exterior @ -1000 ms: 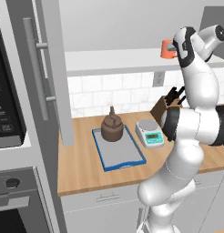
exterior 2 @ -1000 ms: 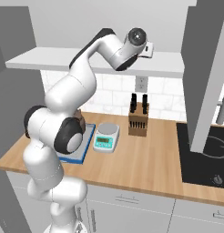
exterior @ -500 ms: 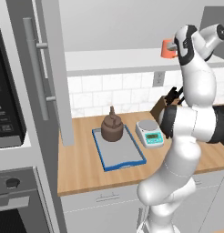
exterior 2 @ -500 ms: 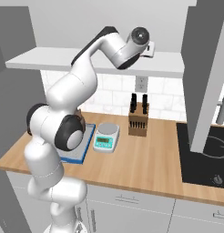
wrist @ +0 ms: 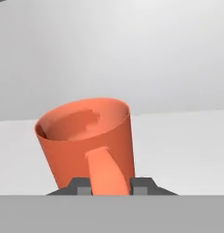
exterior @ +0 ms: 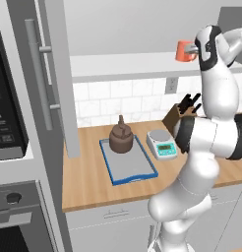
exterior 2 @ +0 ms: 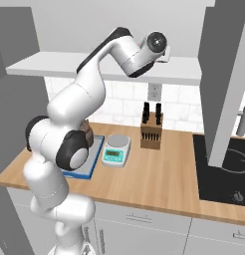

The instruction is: Pick the kettle from the counter and place it on the tray. Then pick the mug from the cabinet and place it on the tray. Then close the cabinet doors.

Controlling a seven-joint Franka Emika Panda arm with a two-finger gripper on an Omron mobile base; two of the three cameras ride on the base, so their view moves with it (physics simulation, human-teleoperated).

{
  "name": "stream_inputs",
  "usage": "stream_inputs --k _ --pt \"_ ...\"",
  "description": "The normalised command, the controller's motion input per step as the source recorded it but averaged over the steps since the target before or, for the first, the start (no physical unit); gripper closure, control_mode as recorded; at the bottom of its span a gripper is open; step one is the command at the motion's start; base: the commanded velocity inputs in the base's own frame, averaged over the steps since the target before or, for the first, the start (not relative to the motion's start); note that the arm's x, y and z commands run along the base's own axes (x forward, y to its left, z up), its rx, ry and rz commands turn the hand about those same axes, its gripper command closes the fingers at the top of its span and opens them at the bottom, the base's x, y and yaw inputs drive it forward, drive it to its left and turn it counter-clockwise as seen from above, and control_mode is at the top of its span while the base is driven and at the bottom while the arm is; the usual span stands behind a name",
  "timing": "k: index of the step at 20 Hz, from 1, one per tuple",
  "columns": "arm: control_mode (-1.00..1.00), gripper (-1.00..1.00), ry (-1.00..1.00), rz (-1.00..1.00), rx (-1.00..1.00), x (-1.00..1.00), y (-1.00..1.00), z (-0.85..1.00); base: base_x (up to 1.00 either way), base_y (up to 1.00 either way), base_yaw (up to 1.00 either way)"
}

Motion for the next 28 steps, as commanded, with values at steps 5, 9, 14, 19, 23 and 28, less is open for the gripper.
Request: stream_inputs --k 5,9,14,19,23,28 --pt "-1.00 1.00 -0.13 0.13 0.00 -0.73 0.06 0.00 0.00 0.00 0.00" --pt "-1.00 1.00 -0.05 0.14 0.00 -0.86 0.24 0.00 0.00 0.00 0.00" --pt "-1.00 1.00 -0.08 0.15 0.00 -0.99 0.24 0.00 0.00 0.00 0.00" --pt "-1.00 1.00 -0.11 0.14 -0.04 -1.00 0.27 -0.10 0.00 0.00 0.00" --pt "-1.00 1.00 -0.04 0.09 -0.12 -1.00 0.38 -0.35 0.00 0.00 0.00" --pt "-1.00 1.00 -0.01 0.07 -0.20 -0.91 0.50 -0.51 0.00 0.00 0.00"
